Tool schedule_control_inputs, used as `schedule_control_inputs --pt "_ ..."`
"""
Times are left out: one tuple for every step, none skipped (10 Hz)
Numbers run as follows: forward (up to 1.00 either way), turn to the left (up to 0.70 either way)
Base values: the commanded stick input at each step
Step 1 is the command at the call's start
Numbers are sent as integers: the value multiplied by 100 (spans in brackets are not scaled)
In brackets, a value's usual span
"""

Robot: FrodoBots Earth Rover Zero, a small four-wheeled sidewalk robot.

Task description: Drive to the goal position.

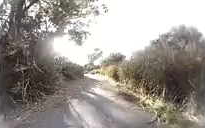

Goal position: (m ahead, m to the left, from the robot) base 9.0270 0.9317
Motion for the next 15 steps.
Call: schedule_control_inputs --pt "50 -49" --pt "50 -32" --pt "50 1" --pt "50 1" --pt "50 1" --pt "50 1" --pt "50 1" --pt "50 1" --pt "50 1" --pt "50 1" --pt "50 51" --pt "50 51" --pt "50 51" --pt "50 51" --pt "50 51"
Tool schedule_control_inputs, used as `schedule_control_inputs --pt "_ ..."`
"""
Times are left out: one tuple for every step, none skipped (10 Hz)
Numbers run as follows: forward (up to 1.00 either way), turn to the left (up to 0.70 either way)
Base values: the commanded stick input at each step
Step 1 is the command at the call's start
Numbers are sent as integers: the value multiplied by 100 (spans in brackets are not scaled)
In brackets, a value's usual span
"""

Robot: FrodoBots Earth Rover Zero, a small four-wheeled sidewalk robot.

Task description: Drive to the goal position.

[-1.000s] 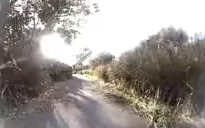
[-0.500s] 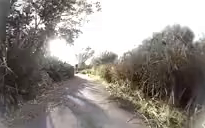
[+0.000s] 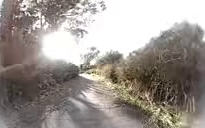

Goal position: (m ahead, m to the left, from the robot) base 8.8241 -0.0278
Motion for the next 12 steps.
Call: schedule_control_inputs --pt "50 51" --pt "50 51" --pt "50 51" --pt "50 51" --pt "50 51" --pt "50 51" --pt "50 1" --pt "50 1" --pt "50 1" --pt "50 1" --pt "50 1" --pt "50 -49"
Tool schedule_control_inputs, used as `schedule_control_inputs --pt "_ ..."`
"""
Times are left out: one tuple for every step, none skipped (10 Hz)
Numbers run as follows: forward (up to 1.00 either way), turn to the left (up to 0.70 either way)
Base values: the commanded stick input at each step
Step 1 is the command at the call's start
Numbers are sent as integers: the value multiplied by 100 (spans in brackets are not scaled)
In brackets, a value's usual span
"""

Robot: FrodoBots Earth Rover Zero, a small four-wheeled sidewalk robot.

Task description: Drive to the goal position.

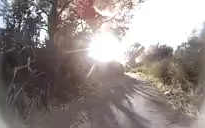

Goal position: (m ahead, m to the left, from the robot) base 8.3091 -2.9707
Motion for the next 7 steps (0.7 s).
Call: schedule_control_inputs --pt "50 -49" --pt "50 -49" --pt "50 -49" --pt "50 -49" --pt "50 -49" --pt "50 -49" --pt "0 -35"
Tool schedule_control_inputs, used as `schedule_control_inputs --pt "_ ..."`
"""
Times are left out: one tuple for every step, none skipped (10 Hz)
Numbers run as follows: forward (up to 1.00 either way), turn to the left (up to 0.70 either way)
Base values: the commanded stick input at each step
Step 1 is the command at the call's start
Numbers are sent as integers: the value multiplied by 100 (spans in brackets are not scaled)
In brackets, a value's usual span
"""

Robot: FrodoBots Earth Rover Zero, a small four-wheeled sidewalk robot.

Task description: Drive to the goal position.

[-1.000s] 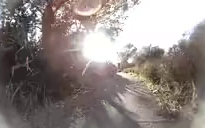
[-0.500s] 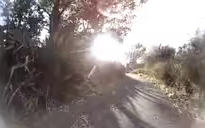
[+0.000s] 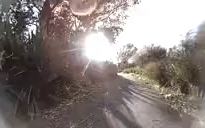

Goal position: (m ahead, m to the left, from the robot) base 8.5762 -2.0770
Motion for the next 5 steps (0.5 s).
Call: schedule_control_inputs --pt "0 -4" --pt "0 0" --pt "0 0" --pt "0 0" --pt "0 0"
